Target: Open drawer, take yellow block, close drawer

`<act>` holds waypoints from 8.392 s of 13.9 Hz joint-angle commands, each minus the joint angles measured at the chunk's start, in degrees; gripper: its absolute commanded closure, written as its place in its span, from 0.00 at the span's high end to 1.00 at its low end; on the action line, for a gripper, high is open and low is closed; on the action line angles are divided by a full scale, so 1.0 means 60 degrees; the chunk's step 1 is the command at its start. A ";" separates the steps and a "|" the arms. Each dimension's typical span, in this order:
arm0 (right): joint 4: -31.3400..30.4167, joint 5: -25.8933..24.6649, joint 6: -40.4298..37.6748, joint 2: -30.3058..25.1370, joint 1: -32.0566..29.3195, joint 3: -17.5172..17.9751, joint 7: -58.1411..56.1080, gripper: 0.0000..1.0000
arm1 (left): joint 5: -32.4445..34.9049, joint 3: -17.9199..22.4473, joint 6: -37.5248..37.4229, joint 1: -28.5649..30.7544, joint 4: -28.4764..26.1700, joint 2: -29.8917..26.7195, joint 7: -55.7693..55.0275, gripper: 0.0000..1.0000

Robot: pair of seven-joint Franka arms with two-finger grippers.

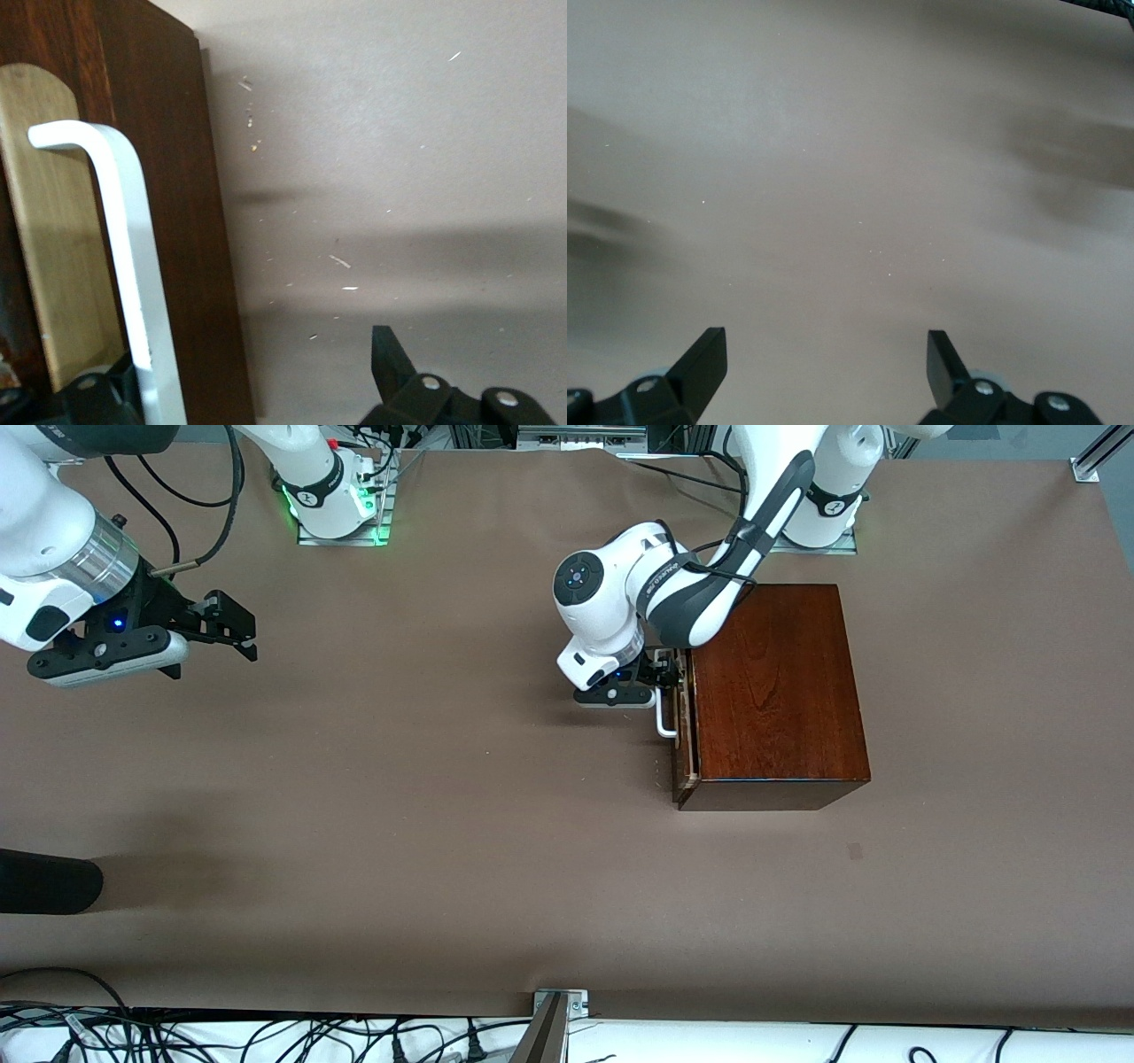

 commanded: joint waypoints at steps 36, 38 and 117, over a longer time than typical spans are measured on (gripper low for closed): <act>0.0136 -0.0096 0.0311 0.0842 0.0029 -0.0023 0.0004 1.00 | -0.2263 0.1223 -0.3774 0.4141 0.0954 -0.3785 0.7612 1.00; 0.0107 -0.0053 0.0209 0.1062 0.0044 0.0036 -0.0025 1.00 | -0.2469 0.1489 -0.2878 0.4550 -0.0118 -0.4709 0.8772 1.00; -0.0383 0.0871 0.3396 0.3627 0.0206 0.0068 -0.1286 0.00 | -0.4139 0.0409 -0.4821 0.5182 0.0009 -0.5431 1.2026 1.00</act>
